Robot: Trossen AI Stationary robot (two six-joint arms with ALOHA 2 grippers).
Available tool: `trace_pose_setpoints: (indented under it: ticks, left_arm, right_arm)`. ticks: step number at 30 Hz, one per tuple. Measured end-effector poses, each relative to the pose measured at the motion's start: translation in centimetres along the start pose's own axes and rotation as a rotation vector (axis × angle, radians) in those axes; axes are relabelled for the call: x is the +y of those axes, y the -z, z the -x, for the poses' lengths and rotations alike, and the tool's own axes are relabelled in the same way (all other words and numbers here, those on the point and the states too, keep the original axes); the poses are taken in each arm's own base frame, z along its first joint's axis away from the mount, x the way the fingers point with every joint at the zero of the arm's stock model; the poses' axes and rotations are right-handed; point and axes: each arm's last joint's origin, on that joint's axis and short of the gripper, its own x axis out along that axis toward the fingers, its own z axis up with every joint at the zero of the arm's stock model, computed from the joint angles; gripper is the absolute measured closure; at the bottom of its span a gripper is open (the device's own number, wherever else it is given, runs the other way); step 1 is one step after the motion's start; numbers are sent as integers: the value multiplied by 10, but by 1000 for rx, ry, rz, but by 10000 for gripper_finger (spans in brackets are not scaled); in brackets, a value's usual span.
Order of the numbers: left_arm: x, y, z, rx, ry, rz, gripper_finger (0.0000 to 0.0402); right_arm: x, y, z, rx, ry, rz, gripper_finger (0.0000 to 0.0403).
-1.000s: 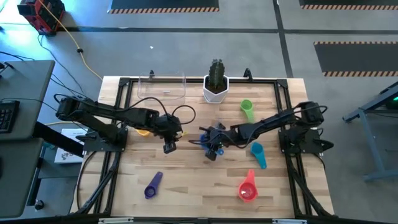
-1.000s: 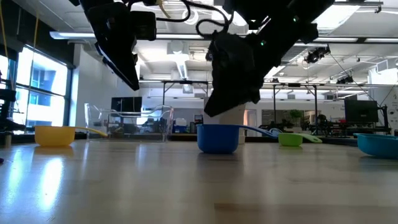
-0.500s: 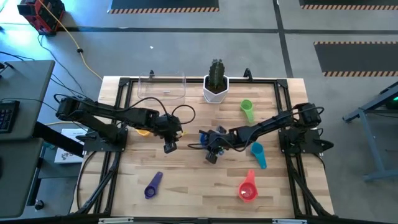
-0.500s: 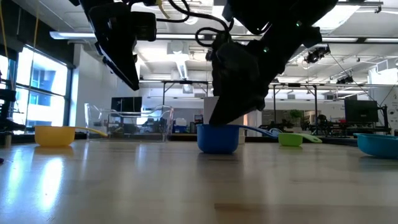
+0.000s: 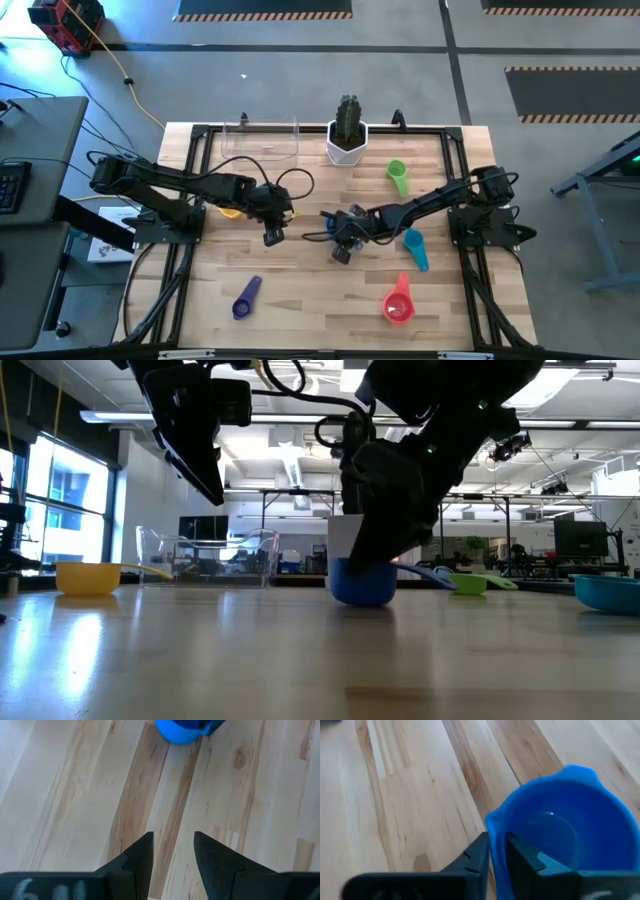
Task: Nest measuring cups in basket
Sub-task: Stack the large dark blue measuring cup on top of the red measuring cup
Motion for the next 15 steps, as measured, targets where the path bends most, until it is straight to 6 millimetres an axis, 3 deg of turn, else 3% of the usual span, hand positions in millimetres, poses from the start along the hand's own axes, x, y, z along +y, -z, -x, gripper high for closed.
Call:
trace_pose_setpoints:
  ticks: [3, 9, 15]
  left_arm:
    - [0, 0, 0, 0, 0, 0, 270]
    - [0, 0, 0, 0, 0, 0, 270]
    - [0, 0, 0, 0, 0, 0, 270]
  right_arm:
    - [0, -1, 1, 5, -13, 1, 393]
    - [3, -3, 3, 46, -35, 31, 397]
    - [30, -21, 24, 127, -30, 227, 401]
